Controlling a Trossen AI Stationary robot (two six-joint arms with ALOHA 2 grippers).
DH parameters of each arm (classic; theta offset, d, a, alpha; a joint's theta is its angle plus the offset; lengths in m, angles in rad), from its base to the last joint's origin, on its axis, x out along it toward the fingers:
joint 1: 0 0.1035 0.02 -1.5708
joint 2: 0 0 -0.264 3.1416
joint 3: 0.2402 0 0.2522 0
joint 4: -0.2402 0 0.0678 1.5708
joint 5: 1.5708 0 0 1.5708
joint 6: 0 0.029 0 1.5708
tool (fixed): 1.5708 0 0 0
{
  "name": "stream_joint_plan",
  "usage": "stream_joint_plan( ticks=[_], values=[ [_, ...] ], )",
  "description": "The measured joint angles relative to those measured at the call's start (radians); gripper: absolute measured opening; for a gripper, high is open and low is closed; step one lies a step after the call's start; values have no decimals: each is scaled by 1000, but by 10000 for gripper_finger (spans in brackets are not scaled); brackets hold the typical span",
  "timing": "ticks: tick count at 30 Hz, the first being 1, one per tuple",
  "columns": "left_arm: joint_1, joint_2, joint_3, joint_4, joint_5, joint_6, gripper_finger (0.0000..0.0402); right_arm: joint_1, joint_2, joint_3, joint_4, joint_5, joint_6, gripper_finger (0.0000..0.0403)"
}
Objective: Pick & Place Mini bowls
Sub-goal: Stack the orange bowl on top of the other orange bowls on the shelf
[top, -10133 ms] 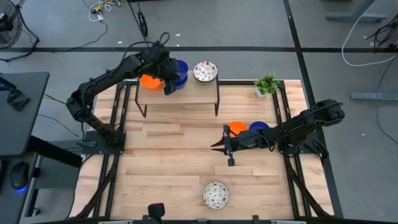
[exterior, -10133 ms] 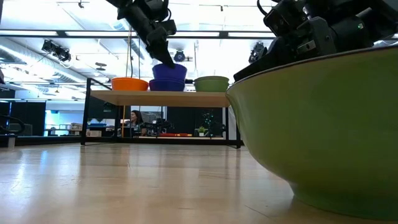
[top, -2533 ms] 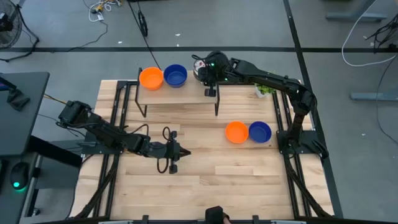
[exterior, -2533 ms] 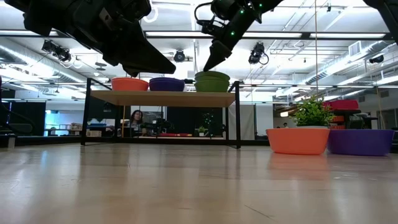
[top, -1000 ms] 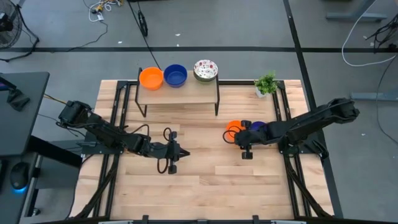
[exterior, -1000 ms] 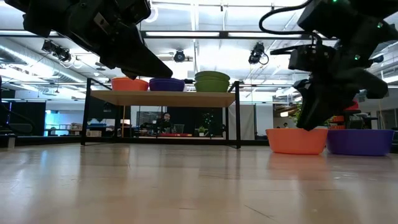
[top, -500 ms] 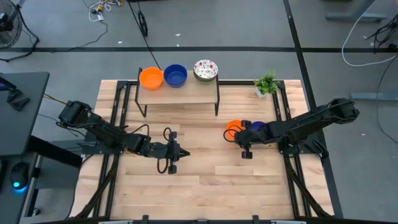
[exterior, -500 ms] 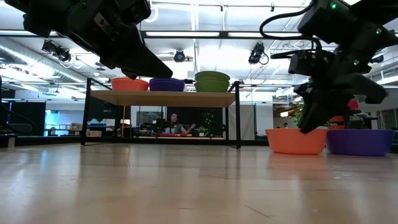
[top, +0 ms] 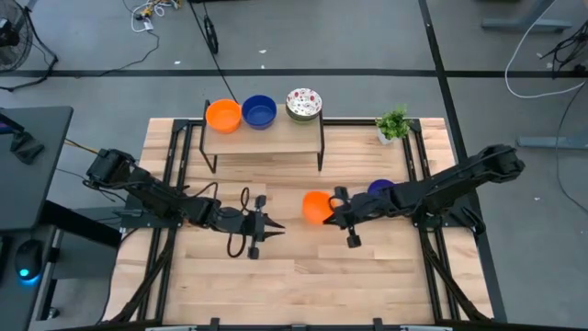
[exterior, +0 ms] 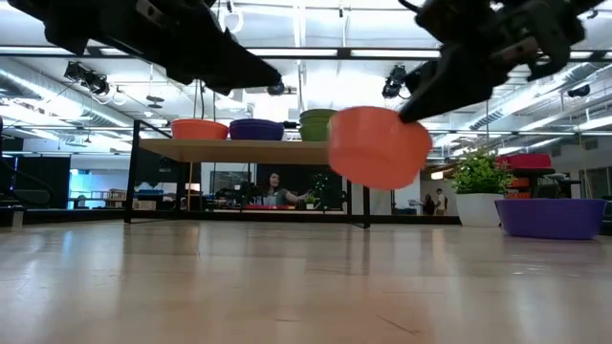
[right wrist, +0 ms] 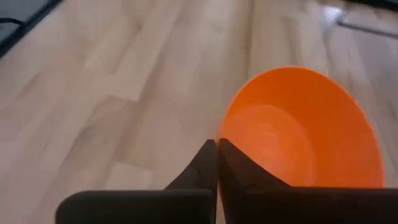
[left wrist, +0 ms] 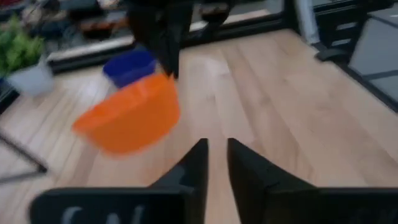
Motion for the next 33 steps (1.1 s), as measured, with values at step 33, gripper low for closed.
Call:
stream_joint_plan(
  ticks=[33],
  values=[
    [166,1,16,-231,260,144,92,-32,381,382,-105,-97,-270,0]
  ],
)
